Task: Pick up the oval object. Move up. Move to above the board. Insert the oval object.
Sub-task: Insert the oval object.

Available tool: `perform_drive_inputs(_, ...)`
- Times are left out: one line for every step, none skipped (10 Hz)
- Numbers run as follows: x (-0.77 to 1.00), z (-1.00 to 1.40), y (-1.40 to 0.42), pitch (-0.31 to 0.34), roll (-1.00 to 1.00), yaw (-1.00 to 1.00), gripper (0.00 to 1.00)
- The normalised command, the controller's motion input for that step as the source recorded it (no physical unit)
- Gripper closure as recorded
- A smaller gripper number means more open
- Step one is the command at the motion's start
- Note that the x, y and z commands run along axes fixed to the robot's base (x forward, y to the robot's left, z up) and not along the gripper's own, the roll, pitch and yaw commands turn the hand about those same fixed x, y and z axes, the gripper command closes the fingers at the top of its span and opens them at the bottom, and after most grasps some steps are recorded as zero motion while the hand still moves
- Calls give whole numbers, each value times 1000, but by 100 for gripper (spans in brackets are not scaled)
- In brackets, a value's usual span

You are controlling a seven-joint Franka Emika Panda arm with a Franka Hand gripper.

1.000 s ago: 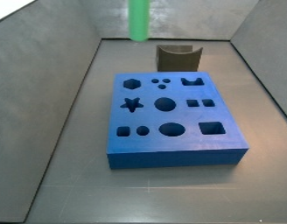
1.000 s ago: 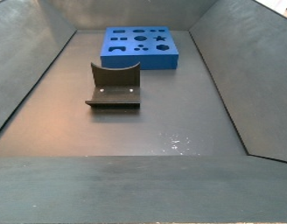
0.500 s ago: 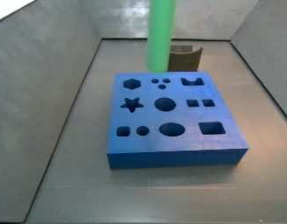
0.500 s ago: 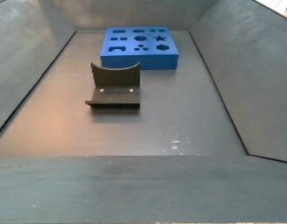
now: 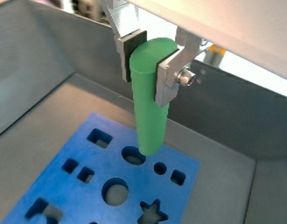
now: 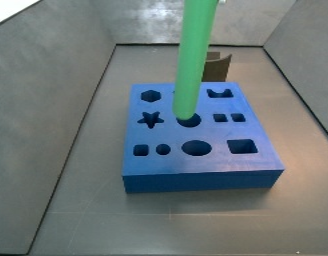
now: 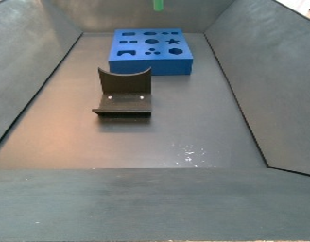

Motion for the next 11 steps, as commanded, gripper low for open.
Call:
perform_drive_inputs(0, -311, -111, 0, 0, -1000, 100)
perform_drive_inputs(0, -274, -111, 0, 0, -1000, 100)
perform_drive_inputs(0, -260, -109, -3, 0, -1000, 100)
perform_drive_inputs(0, -206, -100, -20, 0, -1000, 100)
perform_drive_inputs(43, -206, -80, -10, 0, -980, 100)
perform_drive_inputs(0, -194, -54, -14, 0, -1000, 100)
perform_drive_inputs(0, -134, 0, -19, 0, -1000, 100)
perform_drive_inputs(117, -49, 0, -61, -14, -969, 100)
perform_drive_inputs(260, 0, 14, -110, -29, -854, 100)
perform_drive_inputs(260, 0, 14, -114, -19, -851, 100)
perform_drive_inputs(134, -54, 3, -94, 0, -963, 100)
